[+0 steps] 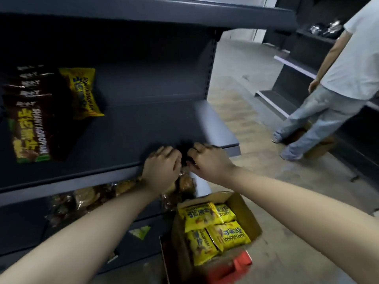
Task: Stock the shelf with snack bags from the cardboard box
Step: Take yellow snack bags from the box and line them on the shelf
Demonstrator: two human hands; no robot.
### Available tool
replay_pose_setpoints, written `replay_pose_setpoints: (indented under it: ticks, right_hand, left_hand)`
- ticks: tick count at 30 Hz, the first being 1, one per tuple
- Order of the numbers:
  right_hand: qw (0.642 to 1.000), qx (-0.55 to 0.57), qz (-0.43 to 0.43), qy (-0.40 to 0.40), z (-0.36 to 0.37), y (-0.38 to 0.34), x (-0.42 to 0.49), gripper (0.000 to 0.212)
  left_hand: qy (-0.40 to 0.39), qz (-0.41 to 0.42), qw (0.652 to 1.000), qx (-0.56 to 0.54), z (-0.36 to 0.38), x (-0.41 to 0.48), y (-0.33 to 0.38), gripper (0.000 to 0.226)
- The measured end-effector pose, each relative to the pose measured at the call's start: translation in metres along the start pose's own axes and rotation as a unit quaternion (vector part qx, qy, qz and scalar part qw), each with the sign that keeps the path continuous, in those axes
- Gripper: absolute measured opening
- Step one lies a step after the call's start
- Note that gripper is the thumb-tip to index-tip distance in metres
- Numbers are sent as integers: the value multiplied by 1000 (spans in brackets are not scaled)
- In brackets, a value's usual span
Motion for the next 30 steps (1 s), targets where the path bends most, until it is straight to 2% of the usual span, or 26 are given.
replay_pose_setpoints:
  ticks: [2, 4, 6, 8, 11, 13, 18, 23, 26, 30]
  right_hand:
    - [1000, 0, -13, 24, 9, 7, -28, 21]
    - [999, -2, -31, 20, 24, 13, -50, 29]
    - [999, 22, -17, -28, 43, 19, -69, 29]
    - [995, 46, 5, -85, 64, 24, -87, 26]
    - [987, 47, 9, -153, 97, 32, -113, 25]
    - [981, 55, 20, -186, 118, 39, -129, 25]
    - [951, 67, 59, -297, 178, 53, -169, 28]
    - [913, 99, 58, -391, 228, 55, -195, 34]
    - [898, 127, 50, -418, 247, 51, -203, 49]
    - [884, 144, 50, -442, 261, 43, -203, 69]
  left_hand:
    - [11, 31, 999, 29, 19, -10, 15, 29]
    - [21, 67, 997, 36, 36, -22, 28, 31]
    - [7, 105, 994, 16, 53, -34, 41, 30]
    - [-58, 116, 992, 0, 70, -47, 52, 23]
    - [-211, 54, 976, 6, 101, -68, 63, 24]
    - [-272, -13, 962, -3, 118, -80, 65, 24]
    - [-323, -78, 943, -4, 153, -99, 64, 24]
    - [-343, -155, 926, -28, 186, -118, 57, 25]
    - [-364, -154, 918, 1, 204, -120, 54, 36]
    - [-432, -167, 885, 51, 225, -118, 51, 55]
Point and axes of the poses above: each hand's wrist, its own x-axis towards the middle knuckle, its own z-axis out of the palm, y = z × x, the point moved 3 cm from there along x, towards the middle knuckle, and after that the axes turned 5 degrees about -x, right-handed, at the moved point
